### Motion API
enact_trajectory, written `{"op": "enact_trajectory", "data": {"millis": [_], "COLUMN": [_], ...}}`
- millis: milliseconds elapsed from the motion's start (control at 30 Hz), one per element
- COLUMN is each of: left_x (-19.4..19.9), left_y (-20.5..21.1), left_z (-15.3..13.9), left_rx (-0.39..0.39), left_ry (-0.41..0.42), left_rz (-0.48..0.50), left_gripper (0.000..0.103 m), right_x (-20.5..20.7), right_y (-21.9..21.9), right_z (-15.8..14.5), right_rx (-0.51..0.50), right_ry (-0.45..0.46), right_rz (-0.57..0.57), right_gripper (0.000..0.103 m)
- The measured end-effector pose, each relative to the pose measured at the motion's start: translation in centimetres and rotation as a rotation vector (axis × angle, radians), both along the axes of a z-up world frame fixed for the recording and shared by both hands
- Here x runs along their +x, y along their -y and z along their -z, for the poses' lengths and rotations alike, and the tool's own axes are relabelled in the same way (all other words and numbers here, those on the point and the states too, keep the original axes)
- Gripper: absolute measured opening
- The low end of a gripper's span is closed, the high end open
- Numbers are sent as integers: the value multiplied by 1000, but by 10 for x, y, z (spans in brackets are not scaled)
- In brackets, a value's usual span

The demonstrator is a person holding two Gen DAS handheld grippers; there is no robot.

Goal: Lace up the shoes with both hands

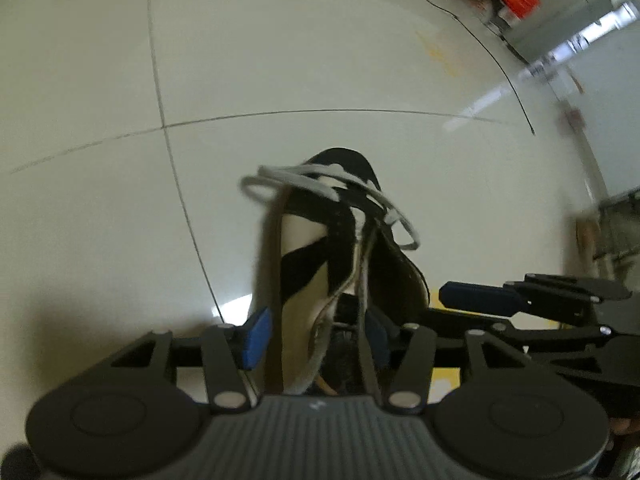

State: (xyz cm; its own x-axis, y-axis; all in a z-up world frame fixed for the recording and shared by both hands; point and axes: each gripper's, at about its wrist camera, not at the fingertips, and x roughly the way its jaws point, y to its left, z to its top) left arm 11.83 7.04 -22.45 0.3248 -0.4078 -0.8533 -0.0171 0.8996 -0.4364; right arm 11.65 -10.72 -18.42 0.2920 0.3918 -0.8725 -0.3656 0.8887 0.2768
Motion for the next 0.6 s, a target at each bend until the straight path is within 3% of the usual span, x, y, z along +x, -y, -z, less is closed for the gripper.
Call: {"op": "enact_trajectory", "data": {"millis": [300,333,400,600], "left_x": [-3,-3,-3,-4], "left_y": [16,17,19,23], "left_z": [12,12,12,24], "left_rx": [51,58,75,111], "left_ry": [-35,-35,-33,-45], "left_rz": [77,82,91,110], "left_gripper": [50,50,48,38], "right_x": [-16,-16,-17,-18], "right_y": [-18,-17,-16,-13], "right_z": [22,24,27,27], "right_rx": [-102,-104,-125,-114], "right_ry": [-26,-27,-20,-4], "right_rz": [-29,-26,-8,9], "right_gripper": [35,33,16,14]}}
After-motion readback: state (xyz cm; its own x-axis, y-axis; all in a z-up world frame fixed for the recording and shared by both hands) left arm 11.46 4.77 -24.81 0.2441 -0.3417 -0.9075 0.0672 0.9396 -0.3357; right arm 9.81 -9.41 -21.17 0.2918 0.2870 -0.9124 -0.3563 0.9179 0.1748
